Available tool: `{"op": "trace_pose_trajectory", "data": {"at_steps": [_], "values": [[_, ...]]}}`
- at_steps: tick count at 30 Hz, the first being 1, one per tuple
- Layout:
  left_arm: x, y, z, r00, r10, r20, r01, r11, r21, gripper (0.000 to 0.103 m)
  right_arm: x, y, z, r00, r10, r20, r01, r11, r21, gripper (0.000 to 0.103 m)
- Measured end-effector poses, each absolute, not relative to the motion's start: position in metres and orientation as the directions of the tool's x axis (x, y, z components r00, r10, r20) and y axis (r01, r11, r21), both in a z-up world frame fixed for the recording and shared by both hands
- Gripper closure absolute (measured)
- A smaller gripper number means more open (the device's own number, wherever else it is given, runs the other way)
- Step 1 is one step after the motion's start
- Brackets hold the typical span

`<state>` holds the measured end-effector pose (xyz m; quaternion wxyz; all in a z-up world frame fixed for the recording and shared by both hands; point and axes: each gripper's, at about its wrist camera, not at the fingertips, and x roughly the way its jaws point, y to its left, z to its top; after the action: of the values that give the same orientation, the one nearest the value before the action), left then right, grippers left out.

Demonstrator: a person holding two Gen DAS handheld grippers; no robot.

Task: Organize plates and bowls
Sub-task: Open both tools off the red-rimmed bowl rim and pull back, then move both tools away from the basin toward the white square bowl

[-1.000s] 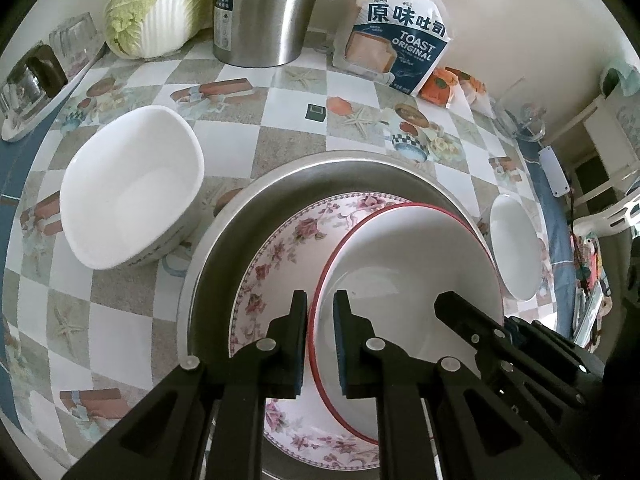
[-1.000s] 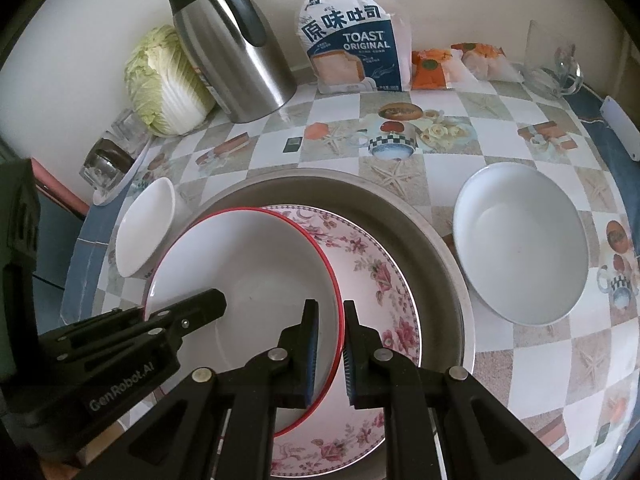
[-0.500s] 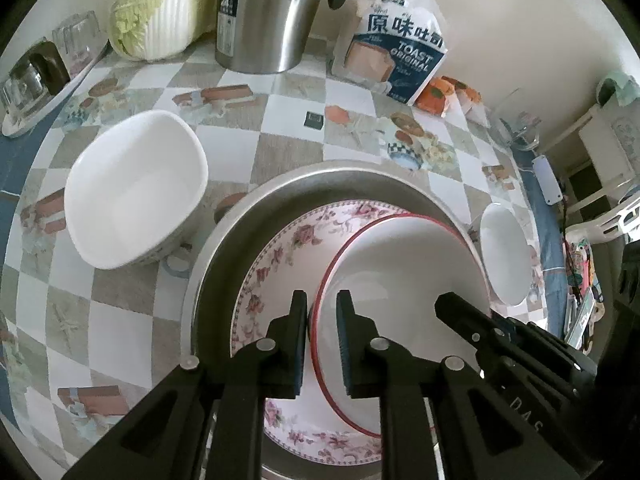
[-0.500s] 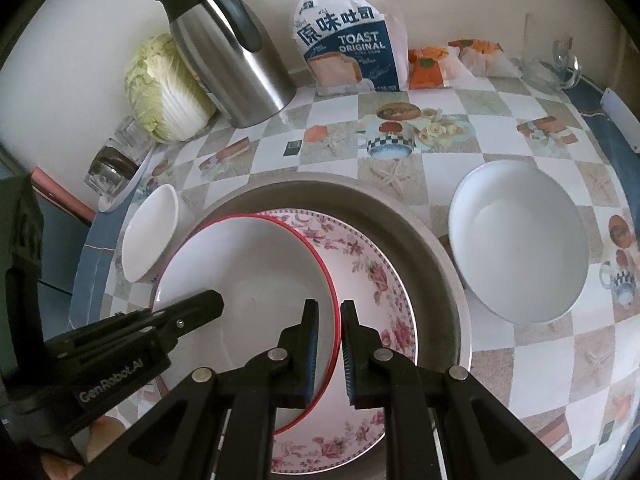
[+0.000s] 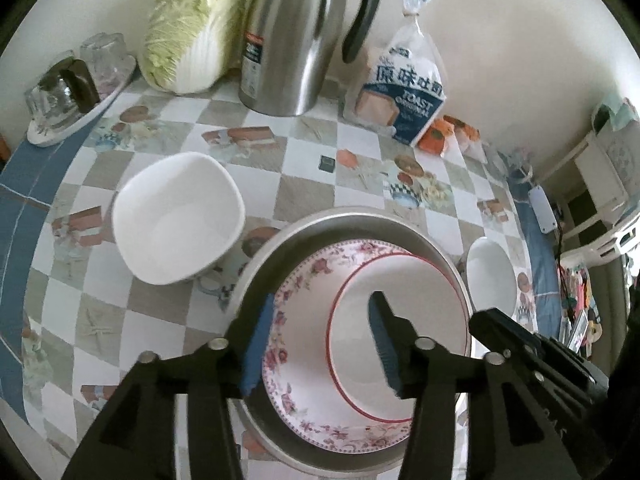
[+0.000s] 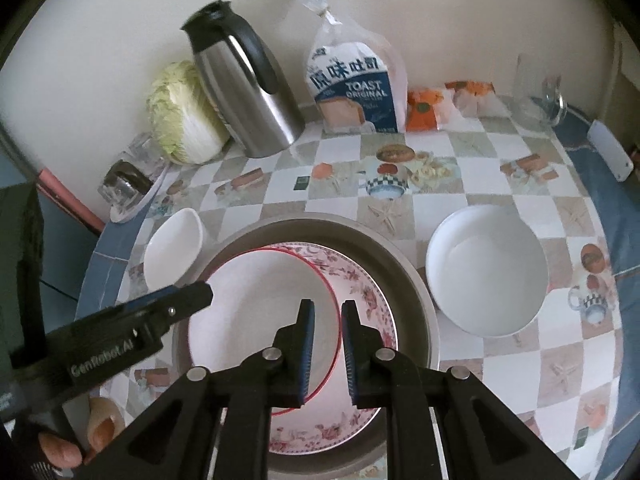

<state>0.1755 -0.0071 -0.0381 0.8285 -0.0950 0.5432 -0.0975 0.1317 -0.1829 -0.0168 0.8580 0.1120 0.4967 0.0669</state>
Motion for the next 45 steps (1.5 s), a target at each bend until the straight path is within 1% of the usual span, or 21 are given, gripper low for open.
{"op": "trace_pose_trajectory", "data": {"at_steps": [2, 4, 5, 6, 8, 10, 12, 14, 15, 17, 19, 22, 27, 32, 42, 43, 44, 45], "values": [[0.174, -0.003, -0.035, 0.401, -0.254, -0.88, 0.047, 0.965, -0.257, 0.045, 0.127, -0.184, -0.014, 0.503, 0.214, -0.837, 0.004, 0.968, 0.25, 0.079], [0.171, 0.0, -0.032, 0.405, -0.242, -0.882, 0.031, 0.967, -0.251, 0.042, 0.123, -0.185, -0.014, 0.505, 0.201, -0.84, 0.009, 0.971, 0.237, 0.075], [0.169, 0.001, -0.031, 0.408, -0.238, -0.881, 0.029, 0.968, -0.249, 0.037, 0.121, -0.185, -0.014, 0.505, 0.194, -0.841, 0.01, 0.973, 0.23, 0.073], [0.168, 0.002, -0.029, 0.413, -0.235, -0.88, 0.029, 0.969, -0.245, 0.034, 0.118, -0.185, -0.014, 0.506, 0.187, -0.842, 0.012, 0.975, 0.223, 0.073], [0.163, 0.002, -0.025, 0.428, -0.226, -0.875, 0.031, 0.971, -0.236, 0.034, 0.112, -0.187, -0.015, 0.504, 0.182, -0.844, 0.015, 0.976, 0.219, 0.071], [0.158, 0.002, -0.022, 0.442, -0.222, -0.869, 0.032, 0.972, -0.231, 0.031, 0.108, -0.188, -0.014, 0.505, 0.184, -0.843, 0.02, 0.974, 0.224, 0.071], [0.153, 0.001, -0.018, 0.457, -0.222, -0.861, 0.042, 0.973, -0.228, 0.021, 0.105, -0.189, -0.012, 0.511, 0.183, -0.84, 0.022, 0.974, 0.225, 0.066], [0.15, 0.001, -0.015, 0.471, -0.214, -0.856, 0.048, 0.975, -0.217, 0.02, 0.101, -0.191, -0.008, 0.526, 0.18, -0.832, 0.029, 0.973, 0.229, 0.051], [0.149, 0.001, -0.014, 0.474, -0.208, -0.855, 0.048, 0.976, -0.211, 0.02, 0.1, -0.192, -0.006, 0.533, 0.178, -0.827, 0.031, 0.973, 0.23, 0.048], [0.147, 0.001, -0.013, 0.478, -0.201, -0.855, 0.048, 0.978, -0.203, 0.019, 0.096, -0.193, -0.003, 0.548, 0.174, -0.818, 0.043, 0.971, 0.235, 0.036], [0.146, 0.002, -0.013, 0.48, -0.196, -0.855, 0.046, 0.979, -0.198, 0.019, 0.093, -0.193, -0.004, 0.55, 0.17, -0.817, 0.055, 0.969, 0.239, 0.029], [0.145, 0.001, -0.014, 0.479, -0.181, -0.859, 0.046, 0.982, -0.181, 0.014, 0.092, -0.189, -0.005, 0.541, 0.181, -0.821, 0.034, 0.971, 0.237, 0.027], [0.144, 0.0, -0.018, 0.465, -0.174, -0.868, 0.055, 0.984, -0.168, 0.013, 0.092, -0.19, -0.004, 0.549, 0.182, -0.816, 0.032, 0.971, 0.238, 0.022], [0.143, 0.003, -0.019, 0.465, -0.168, -0.869, 0.041, 0.985, -0.168, 0.013, 0.092, -0.195, -0.007, 0.549, 0.176, -0.817, 0.049, 0.969, 0.242, 0.011], [0.145, 0.01, -0.018, 0.484, -0.163, -0.86, 0.018, 0.984, -0.176, 0.012, 0.094, -0.196, -0.009, 0.547, 0.169, -0.82, 0.062, 0.968, 0.241, 0.01], [0.145, 0.011, -0.017, 0.489, -0.162, -0.857, 0.015, 0.984, -0.177, 0.011, 0.094, -0.196, -0.008, 0.55, 0.168, -0.818, 0.063, 0.969, 0.241, 0.008], [0.145, 0.013, -0.016, 0.494, -0.158, -0.855, 0.011, 0.984, -0.176, 0.011, 0.094, -0.196, -0.008, 0.552, 0.166, -0.818, 0.064, 0.969, 0.24, 0.001], [0.145, 0.014, -0.016, 0.496, -0.157, -0.854, 0.007, 0.984, -0.177, 0.011, 0.094, -0.196, -0.008, 0.554, 0.164, -0.816, 0.065, 0.969, 0.238, 0.0]]}}
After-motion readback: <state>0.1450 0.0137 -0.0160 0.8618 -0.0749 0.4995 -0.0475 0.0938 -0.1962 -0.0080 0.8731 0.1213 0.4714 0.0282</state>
